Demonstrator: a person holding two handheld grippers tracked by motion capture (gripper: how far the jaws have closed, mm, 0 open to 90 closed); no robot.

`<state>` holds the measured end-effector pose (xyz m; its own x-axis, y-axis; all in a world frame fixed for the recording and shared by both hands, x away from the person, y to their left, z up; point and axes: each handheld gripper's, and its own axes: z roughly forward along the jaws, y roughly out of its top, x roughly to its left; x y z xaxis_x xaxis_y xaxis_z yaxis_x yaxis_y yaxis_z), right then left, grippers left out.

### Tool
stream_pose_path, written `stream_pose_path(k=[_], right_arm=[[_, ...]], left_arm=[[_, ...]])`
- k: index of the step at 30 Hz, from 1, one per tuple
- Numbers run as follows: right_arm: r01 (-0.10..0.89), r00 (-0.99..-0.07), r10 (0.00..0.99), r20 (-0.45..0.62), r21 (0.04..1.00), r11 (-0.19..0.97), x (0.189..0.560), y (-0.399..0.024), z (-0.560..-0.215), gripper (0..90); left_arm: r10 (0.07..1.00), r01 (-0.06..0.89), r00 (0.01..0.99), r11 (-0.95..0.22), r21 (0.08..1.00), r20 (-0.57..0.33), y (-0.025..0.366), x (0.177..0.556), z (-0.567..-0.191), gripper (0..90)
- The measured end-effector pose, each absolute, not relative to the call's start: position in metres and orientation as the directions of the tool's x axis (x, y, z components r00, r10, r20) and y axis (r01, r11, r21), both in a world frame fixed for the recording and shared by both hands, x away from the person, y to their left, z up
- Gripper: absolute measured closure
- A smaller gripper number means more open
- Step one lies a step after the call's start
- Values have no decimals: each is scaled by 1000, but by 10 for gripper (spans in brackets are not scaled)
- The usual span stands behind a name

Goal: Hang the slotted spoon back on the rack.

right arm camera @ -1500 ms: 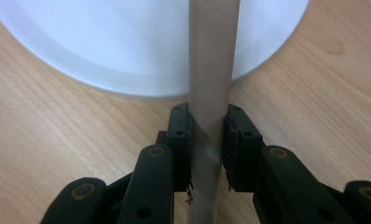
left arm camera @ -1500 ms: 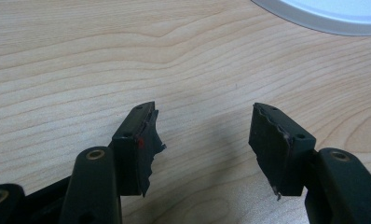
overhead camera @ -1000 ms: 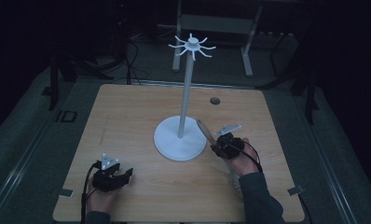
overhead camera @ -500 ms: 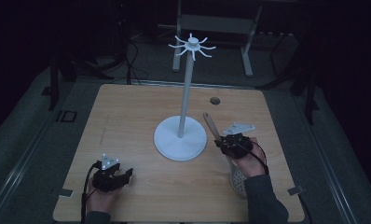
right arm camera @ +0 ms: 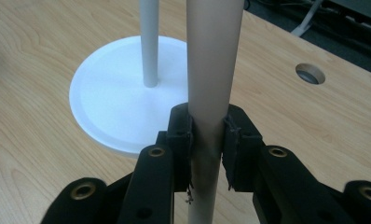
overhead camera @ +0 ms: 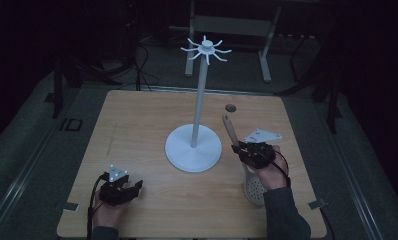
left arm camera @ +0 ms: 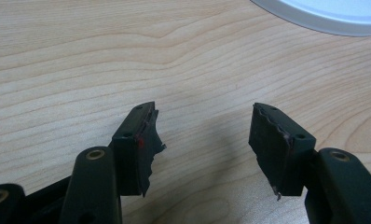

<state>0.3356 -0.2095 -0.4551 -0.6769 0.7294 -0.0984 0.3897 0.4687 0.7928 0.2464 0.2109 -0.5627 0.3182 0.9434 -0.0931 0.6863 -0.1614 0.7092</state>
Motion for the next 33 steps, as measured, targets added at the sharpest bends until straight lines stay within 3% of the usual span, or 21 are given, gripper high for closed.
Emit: stream_pose_path(k=[33], right_arm=[[266, -685, 726, -70, 903, 337, 329, -209, -428, 746]], left_arm=[[944, 681, 315, -155, 716, -95, 212, 246, -562, 420]])
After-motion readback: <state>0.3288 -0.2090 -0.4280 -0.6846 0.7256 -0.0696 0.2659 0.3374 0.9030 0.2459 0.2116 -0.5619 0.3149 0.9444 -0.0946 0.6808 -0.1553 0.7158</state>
